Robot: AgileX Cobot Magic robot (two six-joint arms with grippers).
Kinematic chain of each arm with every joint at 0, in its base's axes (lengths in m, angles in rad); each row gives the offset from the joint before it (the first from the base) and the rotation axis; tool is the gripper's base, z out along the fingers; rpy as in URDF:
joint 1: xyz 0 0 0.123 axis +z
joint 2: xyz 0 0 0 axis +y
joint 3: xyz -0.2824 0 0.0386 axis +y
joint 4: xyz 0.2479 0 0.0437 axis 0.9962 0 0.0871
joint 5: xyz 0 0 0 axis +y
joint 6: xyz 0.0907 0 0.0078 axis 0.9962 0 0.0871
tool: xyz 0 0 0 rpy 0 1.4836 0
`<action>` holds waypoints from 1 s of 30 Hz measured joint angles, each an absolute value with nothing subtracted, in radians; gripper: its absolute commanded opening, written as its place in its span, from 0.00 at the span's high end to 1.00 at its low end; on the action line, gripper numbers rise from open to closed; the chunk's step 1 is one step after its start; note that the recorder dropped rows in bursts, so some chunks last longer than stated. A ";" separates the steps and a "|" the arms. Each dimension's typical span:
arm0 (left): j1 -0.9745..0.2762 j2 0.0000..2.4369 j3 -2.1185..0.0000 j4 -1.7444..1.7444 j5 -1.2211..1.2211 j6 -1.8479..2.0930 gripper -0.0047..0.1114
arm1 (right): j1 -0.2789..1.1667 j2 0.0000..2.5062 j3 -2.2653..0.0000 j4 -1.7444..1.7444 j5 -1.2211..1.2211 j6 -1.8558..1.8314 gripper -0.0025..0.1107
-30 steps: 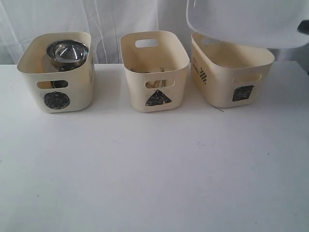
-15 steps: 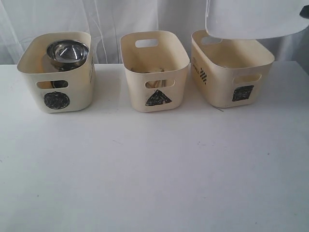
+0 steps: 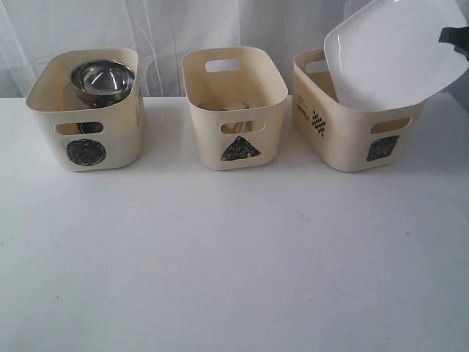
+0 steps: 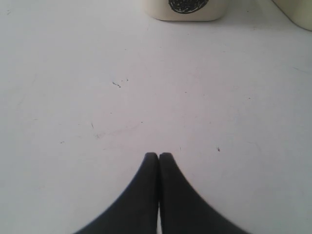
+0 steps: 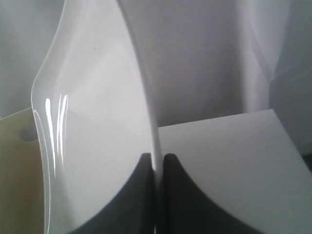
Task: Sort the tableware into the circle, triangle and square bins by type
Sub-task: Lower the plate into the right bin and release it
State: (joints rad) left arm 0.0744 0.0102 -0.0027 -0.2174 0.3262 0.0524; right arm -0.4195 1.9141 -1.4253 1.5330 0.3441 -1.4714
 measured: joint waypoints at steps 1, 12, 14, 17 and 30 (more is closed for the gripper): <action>0.074 0.010 -0.003 -0.217 0.326 0.052 0.96 | -0.415 1.922 -1.430 1.540 0.347 -1.471 0.98; 0.074 0.010 -0.003 -0.217 0.326 0.052 0.96 | -0.378 1.951 -1.434 1.541 0.365 -1.480 0.89; 0.074 0.010 -0.003 -0.217 0.326 0.052 0.96 | -0.378 1.951 -1.434 1.541 0.365 -1.480 0.81; 0.074 0.010 -0.003 -0.217 0.326 0.052 0.96 | -0.378 1.951 -1.434 1.541 0.365 -1.480 0.65; 0.074 0.010 -0.003 -0.217 0.326 0.052 0.96 | -0.378 1.825 -1.434 1.498 0.564 -1.194 0.94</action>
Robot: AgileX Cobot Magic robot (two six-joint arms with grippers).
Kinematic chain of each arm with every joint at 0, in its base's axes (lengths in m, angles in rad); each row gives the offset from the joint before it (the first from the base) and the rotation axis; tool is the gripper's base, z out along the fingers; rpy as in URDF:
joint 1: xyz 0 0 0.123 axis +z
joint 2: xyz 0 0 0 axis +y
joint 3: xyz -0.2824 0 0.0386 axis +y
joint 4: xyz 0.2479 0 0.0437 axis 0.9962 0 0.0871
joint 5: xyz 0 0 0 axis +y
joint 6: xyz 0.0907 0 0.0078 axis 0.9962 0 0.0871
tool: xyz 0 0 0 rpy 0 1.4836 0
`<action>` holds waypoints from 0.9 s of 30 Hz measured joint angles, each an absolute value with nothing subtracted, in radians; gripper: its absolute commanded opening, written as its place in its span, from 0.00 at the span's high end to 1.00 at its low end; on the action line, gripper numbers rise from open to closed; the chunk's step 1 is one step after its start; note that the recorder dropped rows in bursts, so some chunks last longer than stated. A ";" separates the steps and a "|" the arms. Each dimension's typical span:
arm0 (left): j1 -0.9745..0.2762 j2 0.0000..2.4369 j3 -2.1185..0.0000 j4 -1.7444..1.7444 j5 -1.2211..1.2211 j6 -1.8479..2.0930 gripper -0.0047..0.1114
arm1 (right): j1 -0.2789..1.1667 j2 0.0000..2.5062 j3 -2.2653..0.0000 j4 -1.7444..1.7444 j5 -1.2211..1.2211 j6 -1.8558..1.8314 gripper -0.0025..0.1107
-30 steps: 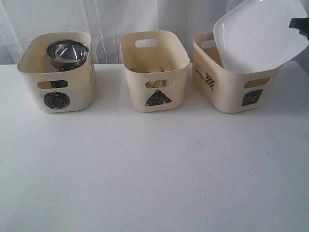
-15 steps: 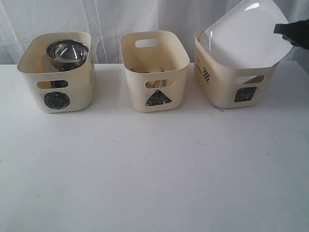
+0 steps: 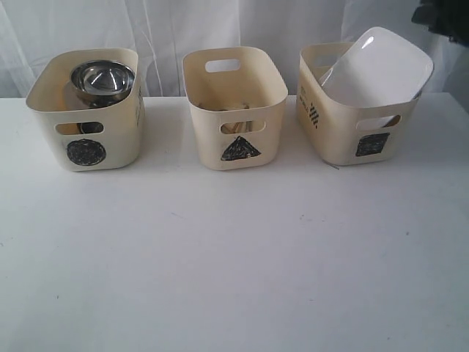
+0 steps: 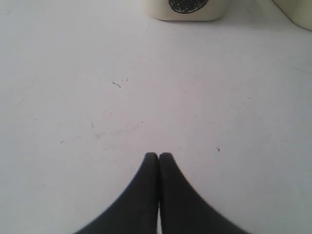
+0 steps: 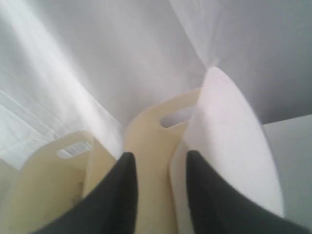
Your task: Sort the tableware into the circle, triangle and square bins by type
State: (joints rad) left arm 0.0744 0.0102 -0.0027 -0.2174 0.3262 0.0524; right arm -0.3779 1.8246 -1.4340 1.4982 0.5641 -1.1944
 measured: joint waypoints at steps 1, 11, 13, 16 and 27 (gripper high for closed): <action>0.074 0.010 -0.003 -0.217 0.326 0.052 0.96 | -0.378 1.797 -1.434 1.465 0.582 -1.135 0.98; 0.074 0.010 -0.003 -0.217 0.326 0.052 0.96 | -0.183 0.977 -0.840 1.168 -0.095 -0.945 0.98; 0.074 0.010 -0.003 -0.217 0.326 0.052 0.96 | -0.119 0.797 -0.765 1.089 -0.294 -1.068 0.98; 0.074 0.010 -0.003 -0.217 0.326 0.052 0.96 | -0.096 0.627 -0.803 0.939 -0.319 -0.995 0.98; 0.074 0.010 -0.003 -0.217 0.326 0.052 0.96 | -0.088 0.395 -0.683 0.613 0.567 -0.827 0.98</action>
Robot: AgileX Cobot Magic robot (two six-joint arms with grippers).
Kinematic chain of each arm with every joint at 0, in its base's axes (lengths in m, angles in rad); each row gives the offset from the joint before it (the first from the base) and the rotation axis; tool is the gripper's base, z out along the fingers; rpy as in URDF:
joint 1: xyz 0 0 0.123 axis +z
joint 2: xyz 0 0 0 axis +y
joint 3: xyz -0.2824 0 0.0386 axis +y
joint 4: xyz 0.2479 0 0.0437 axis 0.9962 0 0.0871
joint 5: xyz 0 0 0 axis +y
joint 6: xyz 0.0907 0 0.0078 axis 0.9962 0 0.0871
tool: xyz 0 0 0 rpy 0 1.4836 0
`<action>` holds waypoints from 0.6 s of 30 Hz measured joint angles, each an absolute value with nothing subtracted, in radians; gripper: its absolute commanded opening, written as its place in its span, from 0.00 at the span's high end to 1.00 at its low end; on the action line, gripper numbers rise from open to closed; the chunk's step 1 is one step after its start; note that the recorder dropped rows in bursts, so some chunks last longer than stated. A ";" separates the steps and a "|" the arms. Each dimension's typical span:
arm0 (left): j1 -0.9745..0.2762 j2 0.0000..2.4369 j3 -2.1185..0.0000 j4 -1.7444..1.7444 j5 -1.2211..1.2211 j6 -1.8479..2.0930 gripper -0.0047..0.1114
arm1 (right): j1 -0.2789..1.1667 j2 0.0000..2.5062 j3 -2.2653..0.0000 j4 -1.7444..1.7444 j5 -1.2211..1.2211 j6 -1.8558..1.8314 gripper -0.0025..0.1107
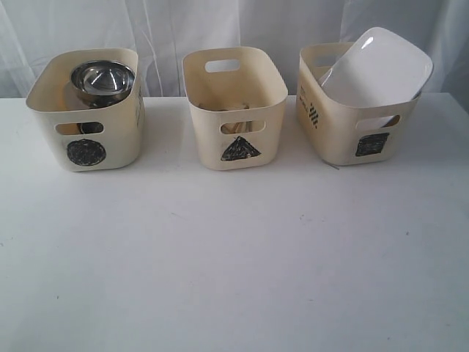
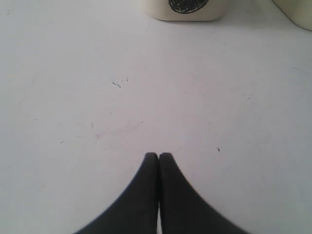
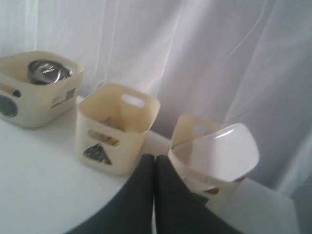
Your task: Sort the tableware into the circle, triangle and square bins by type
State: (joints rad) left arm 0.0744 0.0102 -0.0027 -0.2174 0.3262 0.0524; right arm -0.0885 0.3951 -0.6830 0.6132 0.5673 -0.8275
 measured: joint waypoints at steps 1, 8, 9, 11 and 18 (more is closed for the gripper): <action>0.074 0.010 -0.003 -0.217 0.326 0.052 0.96 | -0.088 0.394 -0.669 0.613 0.629 -0.805 0.98; 0.074 0.010 -0.003 -0.217 0.326 0.052 0.96 | -0.088 0.393 -0.665 0.540 0.660 -0.739 0.98; 0.074 0.010 -0.003 -0.217 0.326 0.052 0.96 | -0.088 0.393 -0.665 0.525 0.640 -0.736 0.98; 0.074 0.010 -0.003 -0.217 0.326 0.052 0.96 | -0.088 0.393 -0.661 0.511 0.585 -0.737 0.98; 0.074 0.010 -0.003 -0.217 0.326 0.052 0.96 | -0.118 0.306 -0.489 0.423 0.337 -0.607 0.98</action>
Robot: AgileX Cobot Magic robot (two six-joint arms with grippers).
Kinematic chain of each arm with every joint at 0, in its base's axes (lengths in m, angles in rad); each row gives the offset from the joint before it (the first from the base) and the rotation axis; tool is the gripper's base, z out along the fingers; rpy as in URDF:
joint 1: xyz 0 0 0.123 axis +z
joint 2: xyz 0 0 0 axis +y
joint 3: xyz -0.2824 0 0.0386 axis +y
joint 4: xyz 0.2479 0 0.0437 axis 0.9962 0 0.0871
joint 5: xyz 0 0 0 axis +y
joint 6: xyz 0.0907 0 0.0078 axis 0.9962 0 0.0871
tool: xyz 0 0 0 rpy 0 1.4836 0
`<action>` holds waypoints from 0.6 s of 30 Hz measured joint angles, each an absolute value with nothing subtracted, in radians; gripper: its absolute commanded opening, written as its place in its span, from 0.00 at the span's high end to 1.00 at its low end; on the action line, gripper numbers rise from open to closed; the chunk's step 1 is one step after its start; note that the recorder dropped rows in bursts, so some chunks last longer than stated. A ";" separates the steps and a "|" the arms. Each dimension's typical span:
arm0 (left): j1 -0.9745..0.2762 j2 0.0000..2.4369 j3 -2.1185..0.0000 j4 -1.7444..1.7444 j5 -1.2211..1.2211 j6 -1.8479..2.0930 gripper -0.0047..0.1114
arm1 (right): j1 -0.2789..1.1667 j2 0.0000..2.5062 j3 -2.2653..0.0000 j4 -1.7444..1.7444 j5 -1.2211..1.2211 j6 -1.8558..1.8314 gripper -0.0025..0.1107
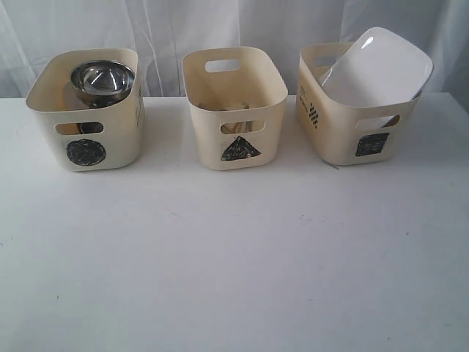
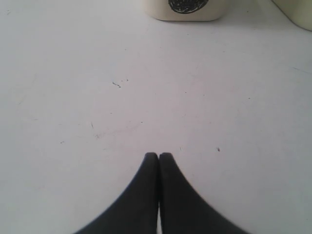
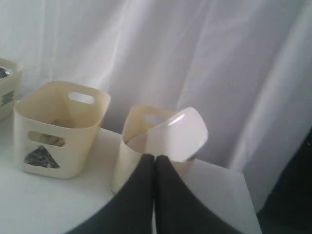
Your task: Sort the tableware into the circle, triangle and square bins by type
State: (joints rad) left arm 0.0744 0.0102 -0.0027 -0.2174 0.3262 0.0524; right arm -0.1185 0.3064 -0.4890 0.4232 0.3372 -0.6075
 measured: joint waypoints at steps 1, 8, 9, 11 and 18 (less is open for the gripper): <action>0.074 0.010 -0.003 -0.217 0.326 0.052 0.96 | -0.129 0.272 -0.439 0.367 0.313 -0.531 0.98; 0.074 0.008 -0.003 -0.217 0.326 0.052 0.96 | -0.158 0.011 -0.084 0.131 0.275 -0.142 0.98; 0.074 0.005 -0.003 -0.217 0.326 0.052 0.96 | -0.158 0.009 -0.048 0.119 0.275 -0.129 0.98; 0.074 0.004 -0.003 -0.215 0.324 0.052 0.96 | -0.158 0.007 -0.015 0.096 0.288 -0.114 0.98; 0.074 0.004 -0.003 -0.213 0.324 0.052 0.96 | -0.158 0.006 -0.004 0.063 0.345 -0.159 0.98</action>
